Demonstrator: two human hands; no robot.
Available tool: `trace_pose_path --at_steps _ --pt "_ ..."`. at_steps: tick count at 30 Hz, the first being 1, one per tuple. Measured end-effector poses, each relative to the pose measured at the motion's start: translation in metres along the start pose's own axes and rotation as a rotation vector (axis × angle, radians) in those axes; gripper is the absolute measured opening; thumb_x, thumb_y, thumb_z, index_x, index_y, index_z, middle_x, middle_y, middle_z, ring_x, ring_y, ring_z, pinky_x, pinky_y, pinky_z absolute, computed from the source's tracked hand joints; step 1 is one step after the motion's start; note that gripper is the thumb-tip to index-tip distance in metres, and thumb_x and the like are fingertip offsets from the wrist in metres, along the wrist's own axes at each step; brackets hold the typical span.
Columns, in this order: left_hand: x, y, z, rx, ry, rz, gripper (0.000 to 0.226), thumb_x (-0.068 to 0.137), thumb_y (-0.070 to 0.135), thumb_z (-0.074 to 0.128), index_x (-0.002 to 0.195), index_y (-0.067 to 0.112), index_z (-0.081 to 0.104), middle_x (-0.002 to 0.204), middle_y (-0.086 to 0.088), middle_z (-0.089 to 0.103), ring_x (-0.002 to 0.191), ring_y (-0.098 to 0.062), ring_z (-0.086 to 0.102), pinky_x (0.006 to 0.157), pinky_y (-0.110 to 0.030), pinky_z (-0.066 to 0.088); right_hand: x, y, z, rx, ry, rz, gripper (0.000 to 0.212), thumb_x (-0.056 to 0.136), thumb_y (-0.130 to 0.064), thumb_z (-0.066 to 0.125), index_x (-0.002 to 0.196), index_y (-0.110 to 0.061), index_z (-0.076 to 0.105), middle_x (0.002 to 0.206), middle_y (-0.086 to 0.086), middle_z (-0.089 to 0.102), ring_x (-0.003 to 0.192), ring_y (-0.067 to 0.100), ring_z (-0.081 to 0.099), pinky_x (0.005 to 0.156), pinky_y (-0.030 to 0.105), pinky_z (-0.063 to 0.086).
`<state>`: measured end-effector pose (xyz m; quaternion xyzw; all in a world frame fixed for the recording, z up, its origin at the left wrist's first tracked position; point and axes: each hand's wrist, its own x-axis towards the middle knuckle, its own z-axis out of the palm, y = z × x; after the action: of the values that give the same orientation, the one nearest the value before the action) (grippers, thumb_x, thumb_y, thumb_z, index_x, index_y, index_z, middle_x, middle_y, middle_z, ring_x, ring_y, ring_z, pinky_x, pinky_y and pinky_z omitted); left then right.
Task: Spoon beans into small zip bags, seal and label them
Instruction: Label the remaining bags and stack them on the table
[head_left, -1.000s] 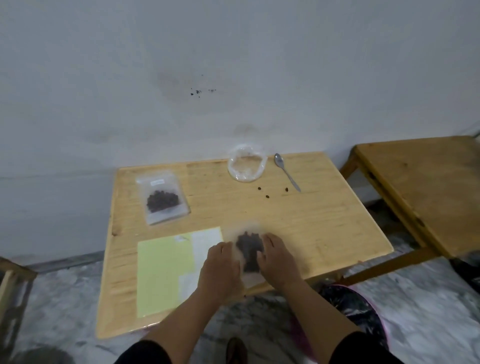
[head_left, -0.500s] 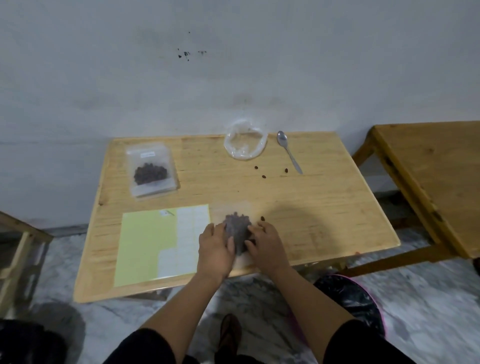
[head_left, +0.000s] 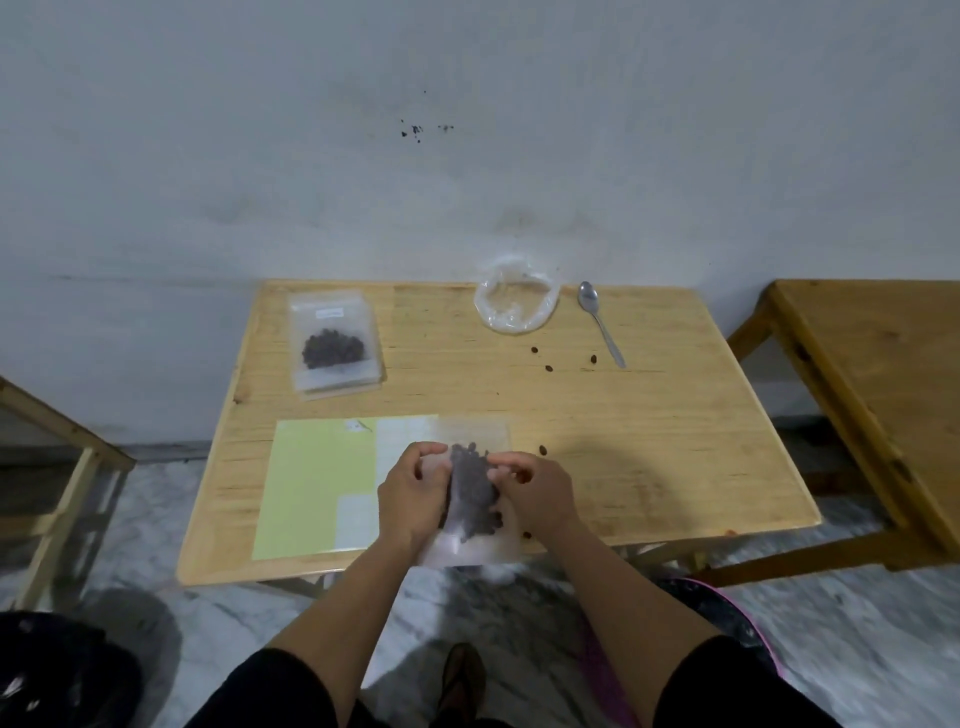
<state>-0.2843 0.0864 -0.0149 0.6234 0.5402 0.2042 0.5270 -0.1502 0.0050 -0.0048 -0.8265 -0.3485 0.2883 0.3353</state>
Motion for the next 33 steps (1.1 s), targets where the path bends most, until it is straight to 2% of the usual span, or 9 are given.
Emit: trace_pose_path --at_steps 2,4,6,10,14,19,22,26,33 --pt "0.003 0.002 -0.014 -0.047 -0.004 0.023 0.009 0.089 0.03 0.06 0.09 0.039 0.059 0.079 0.009 0.063 0.074 -0.02 0.059 0.07 -0.03 0.047 0.003 -0.013 0.006 0.057 -0.024 -0.007 0.022 0.081 -0.019 0.065 0.102 -0.021 0.073 0.096 -0.008 0.071 0.08 -0.004 0.059 0.068 -0.002 0.039" --pt "0.006 0.003 -0.031 -0.081 -0.011 0.049 0.011 0.087 0.03 0.064 0.094 0.038 0.062 0.092 0.016 0.065 0.088 -0.014 0.061 0.081 -0.031 0.049 0.006 -0.028 0.015 0.14 -0.031 -0.015 0.02 0.08 -0.015 0.067 0.099 -0.017 0.074 0.094 -0.001 0.073 0.074 -0.006 0.06 0.066 0.002 0.043" --pt "0.008 0.002 -0.048 -0.105 -0.031 0.06 0.017 0.086 0.027 0.068 0.1 0.035 0.064 0.105 0.014 0.066 0.098 -0.012 0.061 0.088 -0.032 0.049 0.008 -0.043 0.027 0.161 -0.054 -0.054 0.02 0.08 -0.013 0.069 0.099 -0.014 0.074 0.094 0.004 0.074 0.076 0.002 0.063 0.072 0.009 0.048" --pt "0.016 -0.006 -0.087 -0.152 0.032 0.037 0.022 0.084 0.021 0.071 0.101 0.034 0.065 0.105 0.01 0.067 0.1 -0.022 0.063 0.086 -0.041 0.05 0.014 -0.073 0.056 0.122 -0.121 -0.137 0.019 0.083 -0.016 0.068 0.101 -0.016 0.073 0.089 0.002 0.074 0.081 0.009 0.065 0.076 0.018 0.052" --pt "0.027 -0.017 -0.126 -0.216 0.088 -0.013 0.025 0.083 0.017 0.071 0.101 0.034 0.066 0.109 0.005 0.066 0.108 -0.022 0.06 0.09 -0.048 0.051 0.018 -0.095 0.089 0.119 -0.035 -0.092 0.02 0.083 -0.015 0.066 0.102 -0.015 0.072 0.088 0.0 0.071 0.081 0.012 0.063 0.072 0.013 0.042" --pt "0.048 -0.035 -0.168 -0.203 0.098 -0.026 0.027 0.084 0.017 0.07 0.101 0.037 0.065 0.115 0.007 0.062 0.118 -0.014 0.051 0.099 -0.036 0.046 0.033 -0.108 0.116 -0.011 0.043 0.014 0.03 0.082 -0.01 0.063 0.111 -0.006 0.068 0.107 0.01 0.069 0.101 0.021 0.063 0.078 0.013 0.035" --pt "0.062 -0.043 -0.185 -0.165 0.086 -0.005 0.026 0.084 0.016 0.071 0.102 0.033 0.065 0.107 0.015 0.061 0.112 -0.009 0.051 0.094 -0.024 0.042 0.043 -0.11 0.13 -0.139 0.028 0.035 0.03 0.082 -0.013 0.061 0.111 -0.005 0.066 0.099 0.007 0.066 0.095 0.019 0.058 0.078 0.019 0.034" --pt "0.08 -0.05 -0.199 -0.134 0.043 -0.001 0.026 0.083 0.017 0.071 0.104 0.032 0.065 0.1 0.025 0.058 0.106 -0.002 0.05 0.09 -0.02 0.037 0.047 -0.115 0.146 -0.145 0.095 0.05 0.029 0.084 -0.01 0.06 0.112 -0.005 0.066 0.11 0.011 0.067 0.105 0.024 0.058 0.089 0.023 0.038" --pt "0.101 -0.056 -0.21 -0.123 -0.034 0.032 0.027 0.083 0.014 0.07 0.103 0.031 0.063 0.105 0.018 0.061 0.106 -0.002 0.053 0.09 -0.017 0.037 0.055 -0.118 0.157 -0.174 0.155 0.08 0.018 0.087 -0.01 0.058 0.099 -0.005 0.07 0.099 0.011 0.07 0.094 0.023 0.062 0.075 0.017 0.036"
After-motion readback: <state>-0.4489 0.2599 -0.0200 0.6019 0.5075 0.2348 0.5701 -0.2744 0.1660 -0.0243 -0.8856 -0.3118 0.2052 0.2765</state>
